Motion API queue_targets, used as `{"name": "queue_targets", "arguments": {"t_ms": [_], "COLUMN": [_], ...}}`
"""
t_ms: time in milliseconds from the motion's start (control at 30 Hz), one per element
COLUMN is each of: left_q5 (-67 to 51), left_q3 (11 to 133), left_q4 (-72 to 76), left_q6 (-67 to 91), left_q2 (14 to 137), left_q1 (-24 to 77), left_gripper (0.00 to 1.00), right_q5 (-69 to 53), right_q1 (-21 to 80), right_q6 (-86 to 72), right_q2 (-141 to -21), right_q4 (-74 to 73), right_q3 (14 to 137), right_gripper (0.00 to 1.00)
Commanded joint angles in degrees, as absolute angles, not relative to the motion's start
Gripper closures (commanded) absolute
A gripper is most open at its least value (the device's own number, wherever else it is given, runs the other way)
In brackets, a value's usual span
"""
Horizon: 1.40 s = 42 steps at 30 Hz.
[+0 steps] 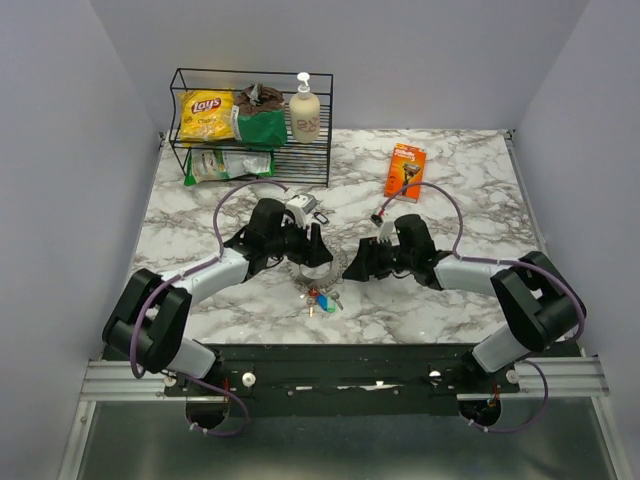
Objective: Put the keys on the keyring
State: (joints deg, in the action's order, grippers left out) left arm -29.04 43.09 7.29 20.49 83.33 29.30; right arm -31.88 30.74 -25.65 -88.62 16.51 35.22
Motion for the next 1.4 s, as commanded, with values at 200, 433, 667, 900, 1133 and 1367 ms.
{"name": "queue_targets", "arguments": {"t_ms": [200,433,667,900,1133,1367], "left_q5": [-28.21,-28.83,-26.72,-25.4,-23.03,-21.45], "left_q3": [39.38,39.02,39.37,38.85,41.13,42.71], "left_q4": [10.37,11.51,9.58,8.0,6.07,6.59], "left_q6": [22.76,23.2,22.59,22.32,21.53,22.06], "left_q2": [79.72,81.65,83.84,85.08,89.29,94.03], "left_q1": [28.92,28.74,28.83,29.44,33.39,35.51], "left_gripper": [0.36,0.39,0.45,0.53,0.74,0.92], "right_q5": [-33.84,-34.19,-34.19,-34.37,-34.45,-34.45], "right_q1": [30.67,30.76,30.76,30.85,31.02,31.11], "right_q6": [-27.6,-28.12,-28.48,-28.65,-28.83,-28.74], "right_q2": [-93.25,-95.01,-96.33,-97.38,-97.82,-98.0], "right_q4": [20.3,21.09,21.36,21.36,21.27,21.36], "right_q3": [36.65,37.35,38.32,39.37,40.17,40.87], "right_gripper": [0.32,0.34,0.34,0.35,0.35,0.35]}}
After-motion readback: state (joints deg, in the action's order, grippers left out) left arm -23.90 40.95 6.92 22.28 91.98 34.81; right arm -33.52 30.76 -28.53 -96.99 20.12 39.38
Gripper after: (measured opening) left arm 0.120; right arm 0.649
